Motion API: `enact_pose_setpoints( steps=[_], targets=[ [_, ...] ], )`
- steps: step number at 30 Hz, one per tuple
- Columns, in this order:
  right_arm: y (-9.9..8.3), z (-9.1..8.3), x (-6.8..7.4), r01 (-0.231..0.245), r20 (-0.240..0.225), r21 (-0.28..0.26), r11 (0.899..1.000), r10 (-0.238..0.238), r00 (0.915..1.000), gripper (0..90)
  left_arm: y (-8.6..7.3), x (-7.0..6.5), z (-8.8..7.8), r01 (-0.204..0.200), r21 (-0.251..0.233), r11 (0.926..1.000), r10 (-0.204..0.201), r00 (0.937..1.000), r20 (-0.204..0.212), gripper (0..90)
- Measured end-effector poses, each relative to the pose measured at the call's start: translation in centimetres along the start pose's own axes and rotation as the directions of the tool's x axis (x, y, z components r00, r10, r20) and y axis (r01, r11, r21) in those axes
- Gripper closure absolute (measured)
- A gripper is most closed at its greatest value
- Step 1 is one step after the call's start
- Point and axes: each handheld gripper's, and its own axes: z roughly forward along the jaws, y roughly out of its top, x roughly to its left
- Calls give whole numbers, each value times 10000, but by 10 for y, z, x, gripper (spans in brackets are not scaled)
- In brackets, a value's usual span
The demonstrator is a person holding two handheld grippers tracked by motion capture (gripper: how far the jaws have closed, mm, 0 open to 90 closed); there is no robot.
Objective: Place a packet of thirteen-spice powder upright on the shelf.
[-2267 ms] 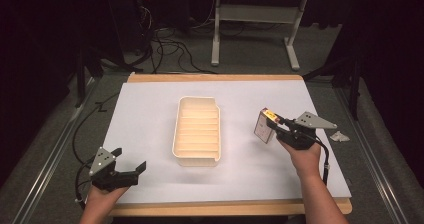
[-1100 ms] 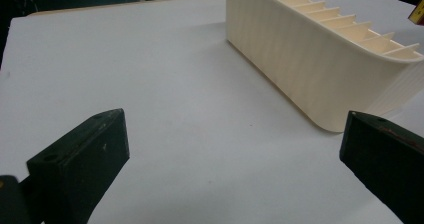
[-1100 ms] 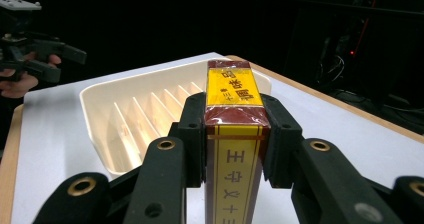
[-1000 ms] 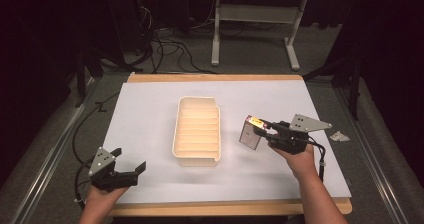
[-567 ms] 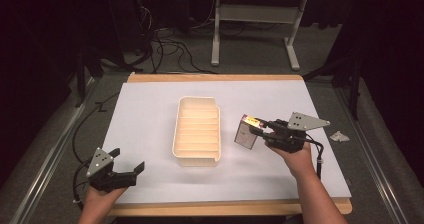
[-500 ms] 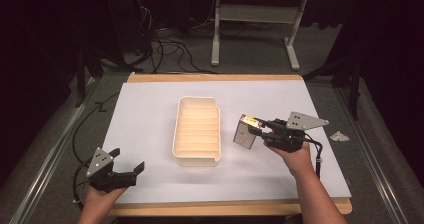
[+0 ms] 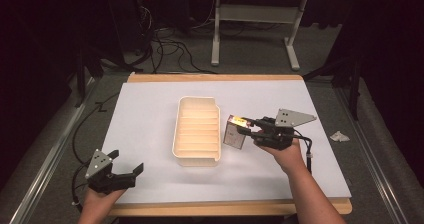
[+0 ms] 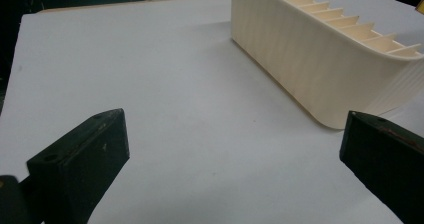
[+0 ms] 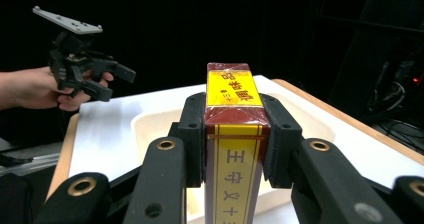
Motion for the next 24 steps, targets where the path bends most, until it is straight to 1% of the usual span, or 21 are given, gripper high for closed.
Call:
enact_pose_setpoints(
  steps=[7, 11, 12, 20, 24],
  targets=[
    [6, 16, 6, 244, -383, 152, 9996, -238, 9990, 688, -1, 0, 0, -54, 23, 10000, 54, 10000, 7, 0],
    [9, 27, 11, 229, -589, 98, 9997, -223, 9980, 688, 0, -1, -1, -29, 3, 10000, 29, 10000, 18, 0],
    [10, 29, 12, 160, -635, 57, 9999, -156, 9979, 689, 0, -1, -1, -26, -5, 10000, 26, 10000, 17, 0],
    [15, 53, 20, 351, -1034, 129, 9993, -336, 9941, 688, 0, 0, -2, -13, 20, 10000, 13, 10000, 11, 0],
    [17, 64, 23, 382, -1246, 151, 9992, -360, 9915, 688, -1, -1, -1, 47, 37, 10000, -47, 10000, 52, 0]
  ],
)
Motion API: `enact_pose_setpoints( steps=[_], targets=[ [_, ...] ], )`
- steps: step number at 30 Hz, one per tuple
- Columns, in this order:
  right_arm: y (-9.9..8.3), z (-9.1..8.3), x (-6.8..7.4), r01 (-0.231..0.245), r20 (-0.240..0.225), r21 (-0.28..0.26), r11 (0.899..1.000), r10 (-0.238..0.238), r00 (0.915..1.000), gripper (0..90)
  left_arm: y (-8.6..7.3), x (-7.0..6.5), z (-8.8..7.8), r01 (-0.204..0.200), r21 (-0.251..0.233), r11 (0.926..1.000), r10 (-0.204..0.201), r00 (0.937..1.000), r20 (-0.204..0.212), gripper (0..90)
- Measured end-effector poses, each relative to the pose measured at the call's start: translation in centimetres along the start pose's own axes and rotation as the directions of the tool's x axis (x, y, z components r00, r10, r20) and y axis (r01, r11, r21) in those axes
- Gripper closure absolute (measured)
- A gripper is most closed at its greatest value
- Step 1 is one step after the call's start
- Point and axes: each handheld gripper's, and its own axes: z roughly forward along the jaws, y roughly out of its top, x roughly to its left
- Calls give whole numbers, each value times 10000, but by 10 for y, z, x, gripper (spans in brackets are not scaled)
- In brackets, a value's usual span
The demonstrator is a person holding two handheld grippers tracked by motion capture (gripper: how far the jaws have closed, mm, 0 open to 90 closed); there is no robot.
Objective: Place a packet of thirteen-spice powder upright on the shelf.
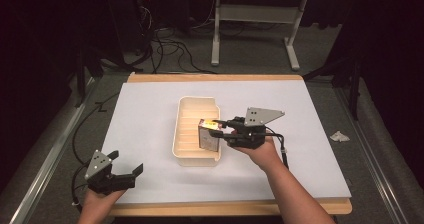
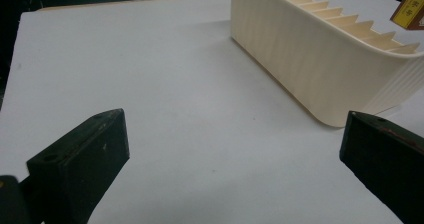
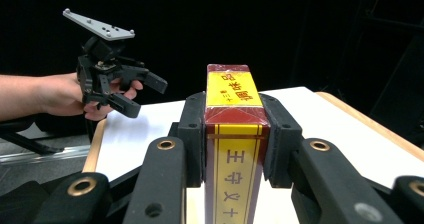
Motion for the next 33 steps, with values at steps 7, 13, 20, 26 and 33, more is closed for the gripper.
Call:
enact_pose_setpoints(
  steps=[7, 13, 20, 26, 33],
  targets=[
    [5, 13, 4, 67, -240, 81, 9999, -65, 9997, 689, 1, 0, -1, 8, -35, 10000, -8, 10000, 22, 0],
    [9, 20, 7, 172, -341, 98, 9998, -168, 9993, 688, 0, -1, -3, -5, -4, 10000, 5, 10000, 43, 0],
    [8, 20, 5, 137, -334, 124, 9998, -133, 9994, 689, -2, -1, -1, -34, 93, 10000, 33, 10000, 91, 0],
    [8, 22, 5, 124, -453, 76, 9999, -121, 9989, 689, -1, -1, -2, 30, 42, 10000, -30, 10000, 61, 0],
    [2, 28, 6, 122, -668, 196, 9997, -109, 9977, 688, -1, -1, -2, -16, 48, 10000, 15, 10000, 75, 0]
  ],
)
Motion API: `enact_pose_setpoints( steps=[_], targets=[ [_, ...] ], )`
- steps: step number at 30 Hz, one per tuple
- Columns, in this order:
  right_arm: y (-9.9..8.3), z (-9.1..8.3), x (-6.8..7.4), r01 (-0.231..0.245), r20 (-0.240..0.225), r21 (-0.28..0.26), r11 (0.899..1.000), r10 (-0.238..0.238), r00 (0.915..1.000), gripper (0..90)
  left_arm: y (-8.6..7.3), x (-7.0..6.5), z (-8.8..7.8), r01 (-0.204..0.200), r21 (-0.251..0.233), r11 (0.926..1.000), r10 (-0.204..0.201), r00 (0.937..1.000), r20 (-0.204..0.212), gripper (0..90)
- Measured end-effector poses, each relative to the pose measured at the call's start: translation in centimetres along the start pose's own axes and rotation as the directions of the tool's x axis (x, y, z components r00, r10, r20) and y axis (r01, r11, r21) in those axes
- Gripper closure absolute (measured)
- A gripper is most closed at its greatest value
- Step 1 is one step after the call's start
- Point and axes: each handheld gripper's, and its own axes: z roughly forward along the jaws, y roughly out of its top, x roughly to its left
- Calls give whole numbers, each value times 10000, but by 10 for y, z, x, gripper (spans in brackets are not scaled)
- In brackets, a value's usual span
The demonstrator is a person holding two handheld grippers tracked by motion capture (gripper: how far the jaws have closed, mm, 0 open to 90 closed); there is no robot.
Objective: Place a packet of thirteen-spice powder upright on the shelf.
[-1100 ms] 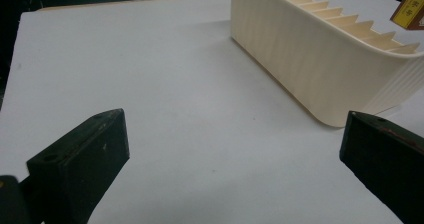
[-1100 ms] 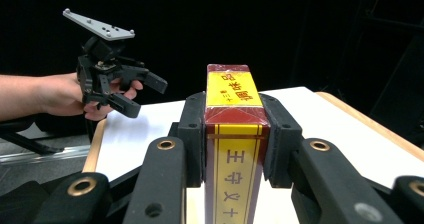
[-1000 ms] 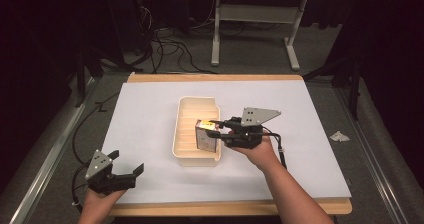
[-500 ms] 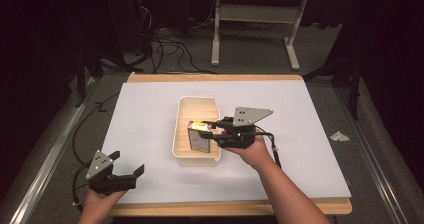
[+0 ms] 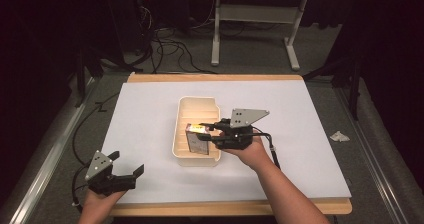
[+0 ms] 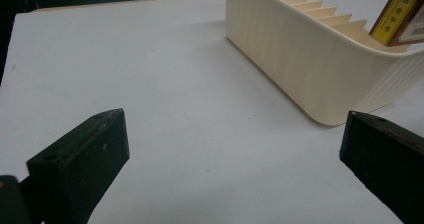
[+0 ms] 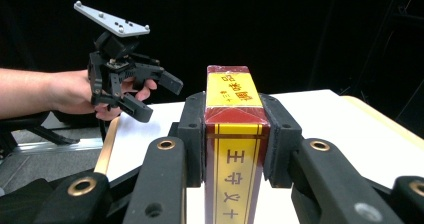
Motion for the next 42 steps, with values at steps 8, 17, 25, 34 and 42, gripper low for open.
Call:
enact_pose_setpoints(
  steps=[8, 17, 25, 34, 42],
  targets=[
    [-6, 8, -5, -118, -448, 64, 9999, 121, 9989, 688, 1, 2, 0, 26, -9, 10000, -26, 10000, -4, 0],
    [-20, 17, -4, -156, -720, 680, 9976, 205, 9972, 687, 1, 2, 0, 17, -27, 10000, -17, 10000, -5, 0],
    [-41, 29, -5, -279, -623, 962, 9950, 340, 9975, 685, 1, 2, 0, 61, -29, 10000, -61, 10000, -15, 0],
    [-52, 26, -2, -222, -261, 1266, 9917, 257, 9993, 627, 1, 1, -1, 22, -24, 10000, -22, 10000, -13, 0],
    [-50, 19, 3, -225, 132, 1241, 9920, 210, 9997, 490, 1, 1, 0, 59, -37, 10000, -59, 10000, -9, 0]
  ],
)
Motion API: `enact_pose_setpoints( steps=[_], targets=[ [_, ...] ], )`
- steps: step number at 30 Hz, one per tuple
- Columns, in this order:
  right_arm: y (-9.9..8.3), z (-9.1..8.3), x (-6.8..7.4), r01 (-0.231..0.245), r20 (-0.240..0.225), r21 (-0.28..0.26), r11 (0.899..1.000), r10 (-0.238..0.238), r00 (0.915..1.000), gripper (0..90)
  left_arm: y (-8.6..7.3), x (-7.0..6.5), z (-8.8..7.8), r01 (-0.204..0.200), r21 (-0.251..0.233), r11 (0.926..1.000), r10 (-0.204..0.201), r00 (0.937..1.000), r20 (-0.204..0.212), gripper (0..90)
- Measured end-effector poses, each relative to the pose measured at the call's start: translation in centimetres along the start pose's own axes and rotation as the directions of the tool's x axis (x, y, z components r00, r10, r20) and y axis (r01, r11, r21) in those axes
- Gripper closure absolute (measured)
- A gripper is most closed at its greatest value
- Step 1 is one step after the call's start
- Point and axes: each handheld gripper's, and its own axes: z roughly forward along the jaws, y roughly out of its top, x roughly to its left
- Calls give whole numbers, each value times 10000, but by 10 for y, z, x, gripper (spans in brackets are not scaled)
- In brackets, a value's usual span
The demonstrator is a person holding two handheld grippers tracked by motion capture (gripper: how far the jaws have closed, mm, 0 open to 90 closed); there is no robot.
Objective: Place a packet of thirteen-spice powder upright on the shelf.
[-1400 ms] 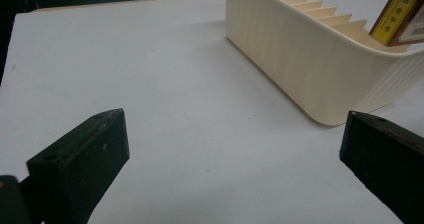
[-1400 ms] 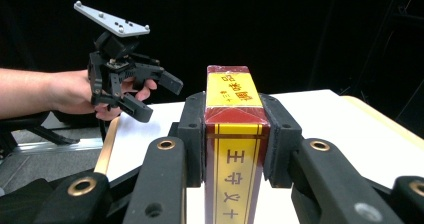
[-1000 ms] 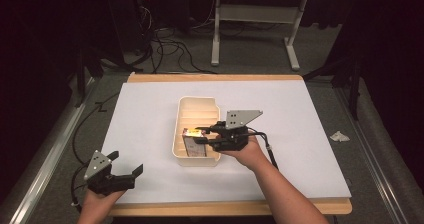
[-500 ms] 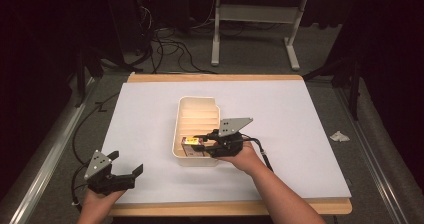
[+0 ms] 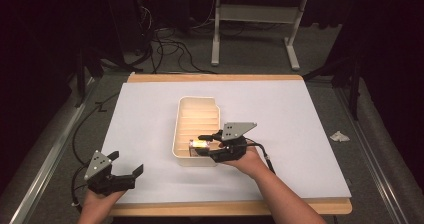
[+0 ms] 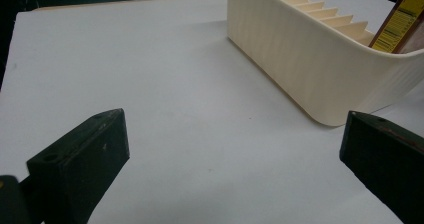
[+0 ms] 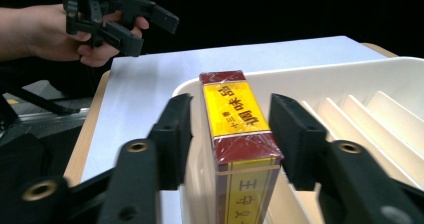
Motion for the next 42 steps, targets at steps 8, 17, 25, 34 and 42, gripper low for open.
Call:
enact_pose_setpoints(
  steps=[8, 17, 25, 34, 42],
  targets=[
    [2, -4, 5, -498, 677, -167, 9986, 508, 9964, 206, 0, 2, 1, -39, 73, 10000, 39, 10000, -28, 0],
    [3, -23, 8, -644, 1836, -410, 9971, 709, 9804, 105, -1, 2, 1, 12, 41, 10000, -12, 10000, -90, 0],
    [-11, -59, 4, -917, 2976, -643, 9937, 1068, 9487, 84, -3, 4, 3, 59, 13, 10000, -59, 9996, -264, 0],
    [-36, -108, -4, -1495, 4569, -1088, 9828, 1830, 8705, 62, -1, 5, 3, 112, -64, 9999, -114, 9995, -304, 0],
    [-60, -148, -2, -1883, 5745, -1093, 9760, 2167, 7893, 45, 2, 9, 6, 156, 33, 9999, -155, 9995, -272, 0]
  ],
)
